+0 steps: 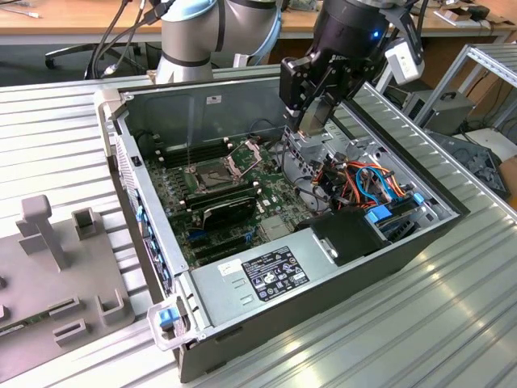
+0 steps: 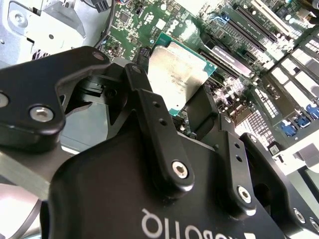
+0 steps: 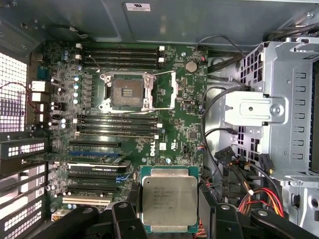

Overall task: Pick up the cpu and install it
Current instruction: 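Pick up the cpu and move it towards the insertion slot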

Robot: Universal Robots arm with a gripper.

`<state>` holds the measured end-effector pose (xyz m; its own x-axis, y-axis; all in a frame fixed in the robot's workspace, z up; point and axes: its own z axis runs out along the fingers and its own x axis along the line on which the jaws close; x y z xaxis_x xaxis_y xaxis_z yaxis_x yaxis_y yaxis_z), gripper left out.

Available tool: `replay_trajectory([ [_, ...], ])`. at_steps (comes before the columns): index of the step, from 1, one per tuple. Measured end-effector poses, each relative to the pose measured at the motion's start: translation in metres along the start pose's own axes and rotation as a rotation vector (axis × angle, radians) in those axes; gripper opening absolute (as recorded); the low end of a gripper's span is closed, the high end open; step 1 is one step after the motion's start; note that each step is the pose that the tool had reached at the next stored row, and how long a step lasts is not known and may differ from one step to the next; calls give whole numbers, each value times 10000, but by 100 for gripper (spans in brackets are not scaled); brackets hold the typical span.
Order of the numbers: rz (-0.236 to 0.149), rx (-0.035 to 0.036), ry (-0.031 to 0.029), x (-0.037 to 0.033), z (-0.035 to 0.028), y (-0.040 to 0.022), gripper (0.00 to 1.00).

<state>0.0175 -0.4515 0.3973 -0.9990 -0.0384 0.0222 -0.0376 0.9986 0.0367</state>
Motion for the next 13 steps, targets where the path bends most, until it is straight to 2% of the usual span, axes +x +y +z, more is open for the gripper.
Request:
replay_trajectory([
  [13,0,0,0,-15,21,10,55],
])
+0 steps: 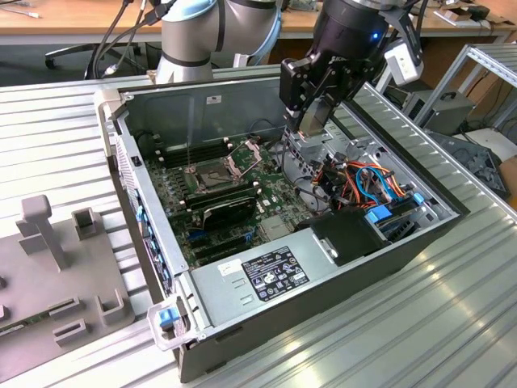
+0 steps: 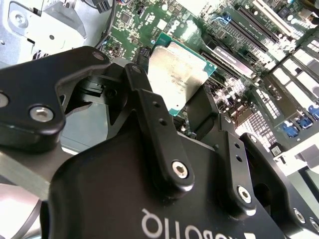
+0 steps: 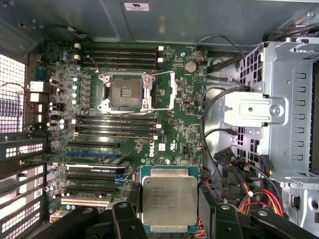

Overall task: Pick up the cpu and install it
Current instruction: 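Pick up the cpu and move it towards the insertion slot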

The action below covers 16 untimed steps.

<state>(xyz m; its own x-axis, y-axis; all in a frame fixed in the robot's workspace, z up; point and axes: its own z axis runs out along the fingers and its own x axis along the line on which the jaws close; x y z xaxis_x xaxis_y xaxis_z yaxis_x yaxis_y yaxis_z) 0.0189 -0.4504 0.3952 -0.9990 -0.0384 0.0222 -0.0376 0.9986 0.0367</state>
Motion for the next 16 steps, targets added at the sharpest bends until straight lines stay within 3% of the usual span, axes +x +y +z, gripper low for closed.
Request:
replay_trajectory([
  [16,0,0,0,-15,10,31,55],
])
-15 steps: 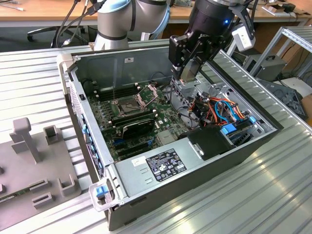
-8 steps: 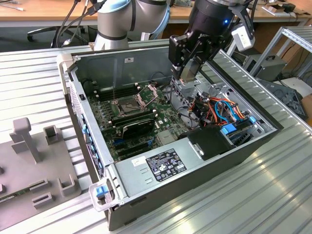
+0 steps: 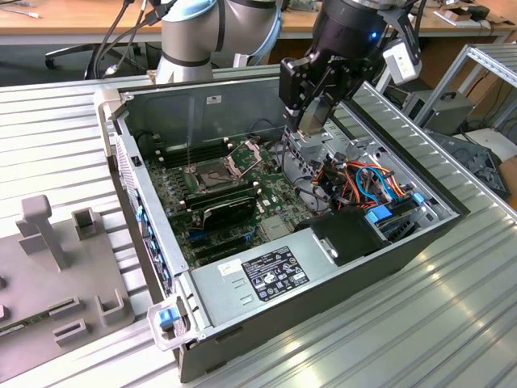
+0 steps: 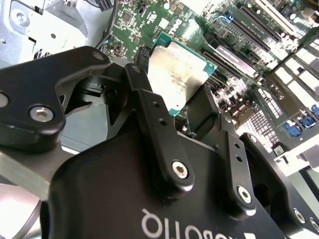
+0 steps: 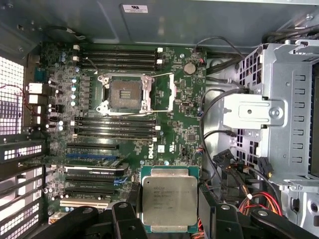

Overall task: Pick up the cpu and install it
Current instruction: 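Pick up the cpu and move it towards the insertion slot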

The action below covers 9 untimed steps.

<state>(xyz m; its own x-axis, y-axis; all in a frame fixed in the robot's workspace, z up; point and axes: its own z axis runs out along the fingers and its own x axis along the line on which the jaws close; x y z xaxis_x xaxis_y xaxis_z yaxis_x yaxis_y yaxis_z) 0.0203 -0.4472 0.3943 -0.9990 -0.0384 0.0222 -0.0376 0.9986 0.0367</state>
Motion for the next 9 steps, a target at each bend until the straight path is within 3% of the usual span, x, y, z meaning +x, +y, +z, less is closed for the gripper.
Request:
replay_trajectory([
  [9,0,1,0,-4,5,20,55],
])
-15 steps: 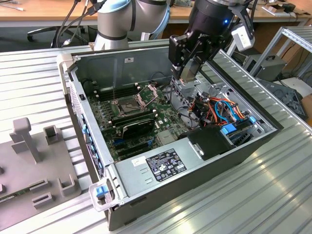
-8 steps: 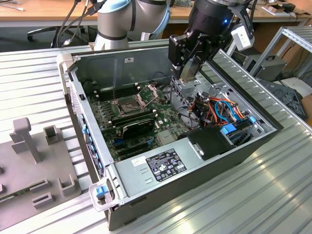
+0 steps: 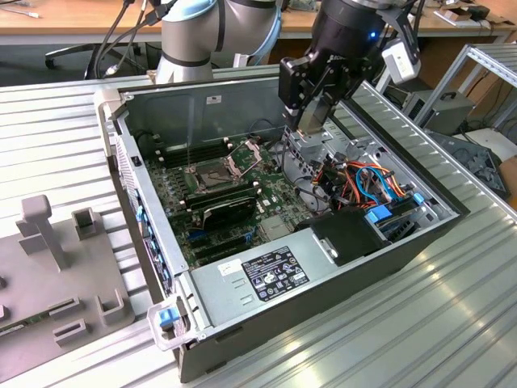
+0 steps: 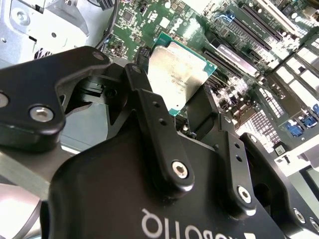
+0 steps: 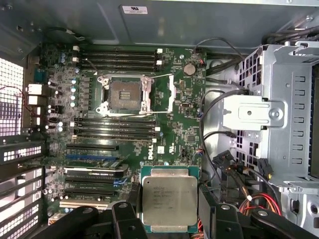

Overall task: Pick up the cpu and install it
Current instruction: 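Pick up the cpu and move it towards the insertion slot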

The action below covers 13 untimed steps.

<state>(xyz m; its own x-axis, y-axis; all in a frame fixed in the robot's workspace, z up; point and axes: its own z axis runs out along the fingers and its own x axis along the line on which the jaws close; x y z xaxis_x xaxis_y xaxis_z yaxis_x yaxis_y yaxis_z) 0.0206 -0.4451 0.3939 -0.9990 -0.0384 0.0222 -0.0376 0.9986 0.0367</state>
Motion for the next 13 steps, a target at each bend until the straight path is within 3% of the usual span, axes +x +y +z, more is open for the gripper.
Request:
replay_trajectory([
  [13,-1,-1,0,-1,27,18,55],
])
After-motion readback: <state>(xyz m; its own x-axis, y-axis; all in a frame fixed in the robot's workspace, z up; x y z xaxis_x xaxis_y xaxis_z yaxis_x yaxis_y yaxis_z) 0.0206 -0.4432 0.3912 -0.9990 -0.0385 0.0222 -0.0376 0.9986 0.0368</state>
